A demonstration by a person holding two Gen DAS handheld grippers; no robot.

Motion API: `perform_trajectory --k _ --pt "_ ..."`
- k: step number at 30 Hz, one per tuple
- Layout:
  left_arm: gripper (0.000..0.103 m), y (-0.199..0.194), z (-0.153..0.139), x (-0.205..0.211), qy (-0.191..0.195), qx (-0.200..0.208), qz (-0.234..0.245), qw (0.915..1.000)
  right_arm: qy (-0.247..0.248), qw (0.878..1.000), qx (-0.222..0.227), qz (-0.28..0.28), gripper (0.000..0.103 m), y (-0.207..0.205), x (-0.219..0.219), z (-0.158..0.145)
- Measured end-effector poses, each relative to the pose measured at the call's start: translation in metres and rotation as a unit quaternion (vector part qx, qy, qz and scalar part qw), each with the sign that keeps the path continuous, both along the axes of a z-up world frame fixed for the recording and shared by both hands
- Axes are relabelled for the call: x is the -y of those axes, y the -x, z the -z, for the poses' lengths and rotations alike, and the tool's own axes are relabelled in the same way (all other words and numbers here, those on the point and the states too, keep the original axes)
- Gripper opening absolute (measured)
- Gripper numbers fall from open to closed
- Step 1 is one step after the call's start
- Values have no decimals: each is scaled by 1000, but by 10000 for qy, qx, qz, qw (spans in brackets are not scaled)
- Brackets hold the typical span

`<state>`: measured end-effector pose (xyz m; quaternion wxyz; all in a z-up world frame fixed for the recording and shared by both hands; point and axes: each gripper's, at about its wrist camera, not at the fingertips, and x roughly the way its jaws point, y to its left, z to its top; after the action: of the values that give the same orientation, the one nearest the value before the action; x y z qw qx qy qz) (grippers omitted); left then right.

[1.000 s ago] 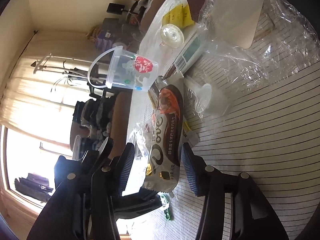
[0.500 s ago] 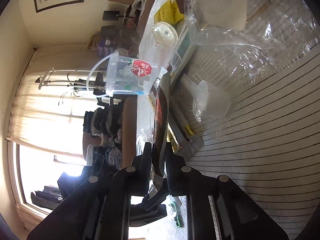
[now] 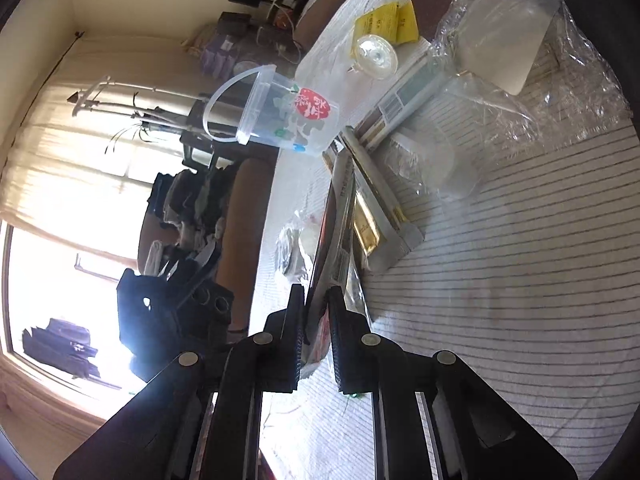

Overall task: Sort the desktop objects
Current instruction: 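Grasp the Dove bar with the left gripper while the right gripper holds it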

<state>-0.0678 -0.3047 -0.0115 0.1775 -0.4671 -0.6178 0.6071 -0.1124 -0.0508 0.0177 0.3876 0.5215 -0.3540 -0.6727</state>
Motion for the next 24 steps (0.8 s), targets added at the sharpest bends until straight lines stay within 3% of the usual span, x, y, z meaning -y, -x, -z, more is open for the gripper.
perform_trajectory --k 6,9,17,19,24 --pt "76 -3 -1 -10 -142 -146 57 9998 415 9988 258 29 12 -11 -6 -1" --pt "60 -4 0 -6 -421 -232 84 9988 682 9971 315 73 12 -13 -11 -9" --pt "58 0 21 -5 -1005 -277 26 9945 928 9952 318 -33 12 -21 -11 -24" --pt "34 4 20 -8 -1087 -373 44 9934 1014 9940 406 -43 12 -24 -13 -23" --pt "23 12 5 -18 -1109 -670 175 9914 1326 9896 563 -7 14 -29 -23 -25"
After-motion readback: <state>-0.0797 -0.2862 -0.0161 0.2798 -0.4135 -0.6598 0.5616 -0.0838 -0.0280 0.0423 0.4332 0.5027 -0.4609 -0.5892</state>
